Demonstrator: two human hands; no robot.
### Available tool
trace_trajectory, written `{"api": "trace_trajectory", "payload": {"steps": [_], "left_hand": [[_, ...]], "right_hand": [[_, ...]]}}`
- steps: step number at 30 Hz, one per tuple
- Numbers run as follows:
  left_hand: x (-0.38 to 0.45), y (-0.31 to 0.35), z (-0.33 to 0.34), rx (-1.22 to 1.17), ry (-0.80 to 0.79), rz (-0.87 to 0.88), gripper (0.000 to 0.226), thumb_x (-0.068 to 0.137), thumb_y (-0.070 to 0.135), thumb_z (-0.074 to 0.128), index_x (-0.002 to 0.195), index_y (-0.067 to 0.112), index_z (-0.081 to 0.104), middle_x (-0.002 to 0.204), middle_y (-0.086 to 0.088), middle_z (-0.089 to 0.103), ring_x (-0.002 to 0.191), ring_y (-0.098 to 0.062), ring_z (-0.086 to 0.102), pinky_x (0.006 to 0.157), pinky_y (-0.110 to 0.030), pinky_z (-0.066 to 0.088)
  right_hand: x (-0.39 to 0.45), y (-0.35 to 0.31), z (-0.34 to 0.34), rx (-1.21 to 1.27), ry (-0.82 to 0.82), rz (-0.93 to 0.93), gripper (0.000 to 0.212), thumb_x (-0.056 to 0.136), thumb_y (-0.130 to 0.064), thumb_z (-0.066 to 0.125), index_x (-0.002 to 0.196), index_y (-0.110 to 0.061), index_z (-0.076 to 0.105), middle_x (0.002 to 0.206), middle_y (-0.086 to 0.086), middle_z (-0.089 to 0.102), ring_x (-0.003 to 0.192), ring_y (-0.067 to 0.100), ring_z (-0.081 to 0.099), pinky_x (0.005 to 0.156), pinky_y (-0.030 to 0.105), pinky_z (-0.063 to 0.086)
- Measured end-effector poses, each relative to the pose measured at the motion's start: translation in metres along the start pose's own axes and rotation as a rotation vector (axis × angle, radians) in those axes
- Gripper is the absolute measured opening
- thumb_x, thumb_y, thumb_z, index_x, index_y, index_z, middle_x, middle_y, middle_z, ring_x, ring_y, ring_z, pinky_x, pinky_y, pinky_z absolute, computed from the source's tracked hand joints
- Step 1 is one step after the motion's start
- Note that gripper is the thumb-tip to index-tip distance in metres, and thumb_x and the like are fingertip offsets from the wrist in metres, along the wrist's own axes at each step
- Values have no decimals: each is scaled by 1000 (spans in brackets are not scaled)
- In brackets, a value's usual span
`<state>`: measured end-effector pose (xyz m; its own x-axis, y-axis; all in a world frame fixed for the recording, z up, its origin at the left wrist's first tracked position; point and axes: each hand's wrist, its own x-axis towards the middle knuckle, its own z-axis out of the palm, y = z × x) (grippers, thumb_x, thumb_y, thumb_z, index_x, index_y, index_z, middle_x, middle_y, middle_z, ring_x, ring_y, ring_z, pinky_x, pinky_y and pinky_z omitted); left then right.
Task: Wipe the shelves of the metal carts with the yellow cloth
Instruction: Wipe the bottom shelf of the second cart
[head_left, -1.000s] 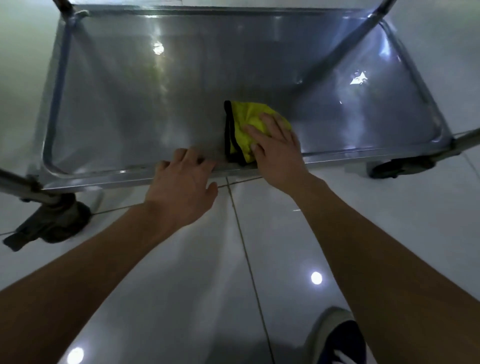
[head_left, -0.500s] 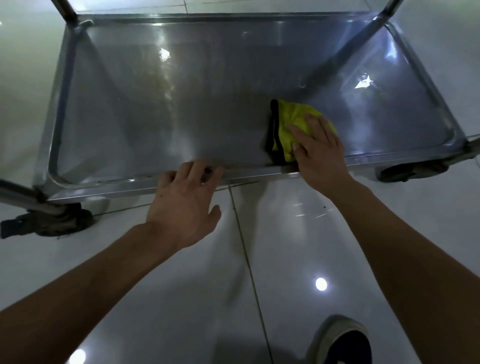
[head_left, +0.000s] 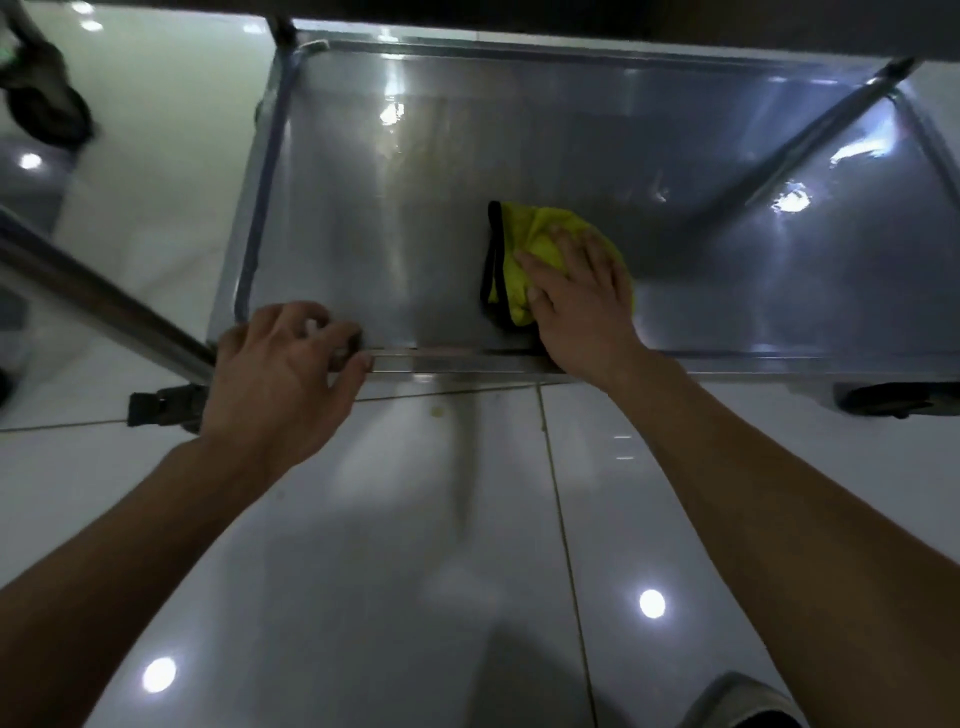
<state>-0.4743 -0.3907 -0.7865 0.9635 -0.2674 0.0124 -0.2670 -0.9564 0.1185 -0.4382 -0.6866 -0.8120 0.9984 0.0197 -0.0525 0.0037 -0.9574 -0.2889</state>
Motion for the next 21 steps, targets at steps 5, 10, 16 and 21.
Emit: {"api": "trace_trajectory", "payload": {"steps": [5, 10, 16, 21], "left_hand": [[-13, -12, 4, -44, 36, -8, 39, 98, 42, 45, 126, 28, 68, 128, -6, 60, 120, -34, 54, 100, -60, 40], [-19, -21, 8, -70, 34, 24, 38, 97, 36, 54, 131, 25, 65, 136, -8, 57, 127, -35, 50, 102, -56, 39], [-23, -27, 8, -55, -15, -26, 45, 98, 45, 46, 140, 30, 57, 140, -4, 51, 133, -31, 44, 109, -55, 34], [-23, -25, -2, -47, -6, -77, 47, 98, 50, 40, 135, 27, 60, 131, -3, 55, 124, -29, 50, 106, -55, 37]], "right_hand": [[35, -74, 19, 58, -84, -107, 45, 103, -36, 32, 146, -48, 36, 165, -7, 8, 152, 22, -6, 121, 50, -4], [78, -159, 31, 109, -190, -184, 49, 99, -32, 38, 145, -48, 37, 165, -10, 5, 152, 21, -9, 121, 48, -7], [99, -225, 43, 123, -263, -291, 50, 100, -31, 36, 147, -45, 34, 165, -12, 3, 151, 20, -11, 120, 48, -9], [95, -221, 48, 98, -212, -354, 48, 102, -32, 33, 149, -45, 31, 165, -10, 4, 152, 20, -9, 121, 45, -8]]}}
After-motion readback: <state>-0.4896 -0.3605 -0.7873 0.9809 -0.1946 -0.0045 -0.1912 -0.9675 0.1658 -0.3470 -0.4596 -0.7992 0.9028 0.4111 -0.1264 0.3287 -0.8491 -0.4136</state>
